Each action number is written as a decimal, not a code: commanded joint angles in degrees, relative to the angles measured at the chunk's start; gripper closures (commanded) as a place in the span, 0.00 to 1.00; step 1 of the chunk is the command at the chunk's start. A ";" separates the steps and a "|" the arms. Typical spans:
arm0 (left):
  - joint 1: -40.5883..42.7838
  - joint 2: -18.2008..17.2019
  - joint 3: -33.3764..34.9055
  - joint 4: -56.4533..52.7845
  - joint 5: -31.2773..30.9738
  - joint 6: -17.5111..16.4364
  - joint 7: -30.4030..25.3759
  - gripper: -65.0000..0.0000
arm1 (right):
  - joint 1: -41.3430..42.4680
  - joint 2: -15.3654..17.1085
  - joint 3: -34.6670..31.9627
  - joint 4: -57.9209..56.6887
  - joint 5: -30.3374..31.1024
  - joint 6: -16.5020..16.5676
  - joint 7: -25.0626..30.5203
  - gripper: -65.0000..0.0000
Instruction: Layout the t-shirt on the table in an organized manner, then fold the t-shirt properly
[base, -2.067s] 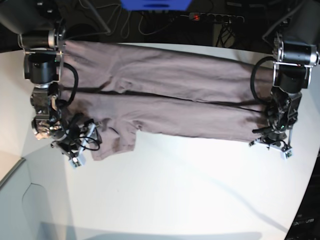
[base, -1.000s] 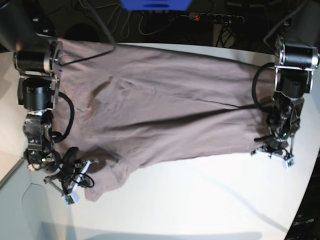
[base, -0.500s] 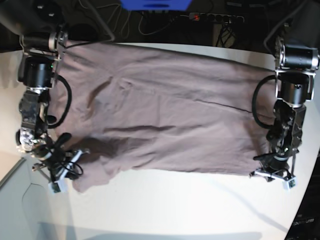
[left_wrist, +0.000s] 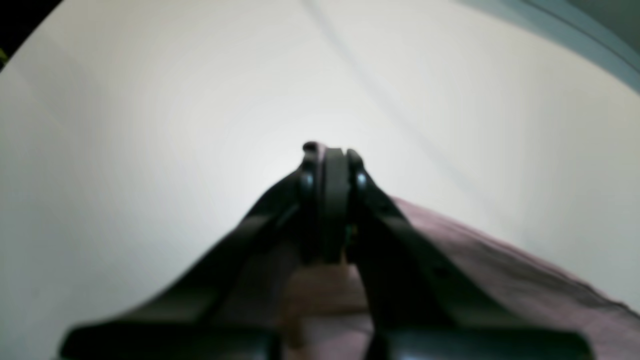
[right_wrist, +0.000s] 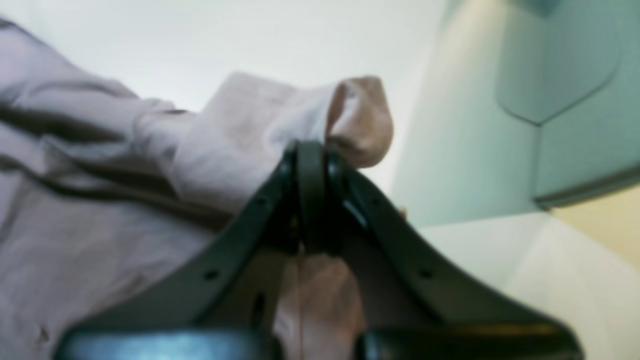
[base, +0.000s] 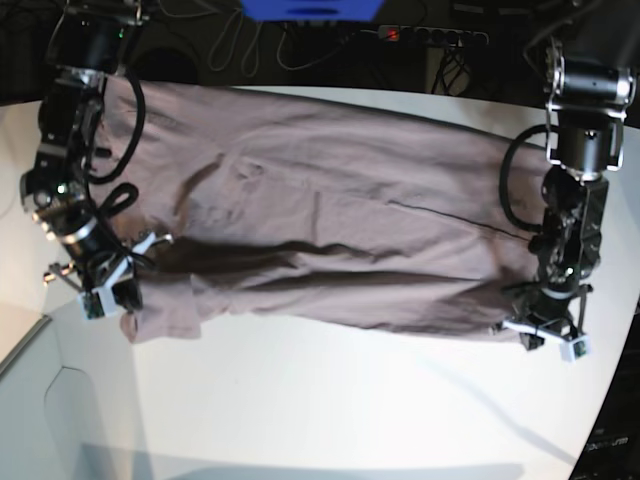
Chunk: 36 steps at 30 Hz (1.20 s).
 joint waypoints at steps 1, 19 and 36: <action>-0.15 -1.13 -2.19 2.25 -0.14 0.16 -1.90 1.00 | -0.45 -0.20 1.01 2.52 0.74 0.23 1.25 1.00; 12.87 0.19 -11.07 9.28 -0.23 0.16 -1.90 1.00 | -24.36 -9.52 2.42 22.56 0.74 0.31 1.34 1.00; 14.89 0.89 -11.07 9.63 -0.23 0.16 -1.90 1.00 | -33.50 -11.80 2.51 21.24 0.74 0.31 1.34 1.00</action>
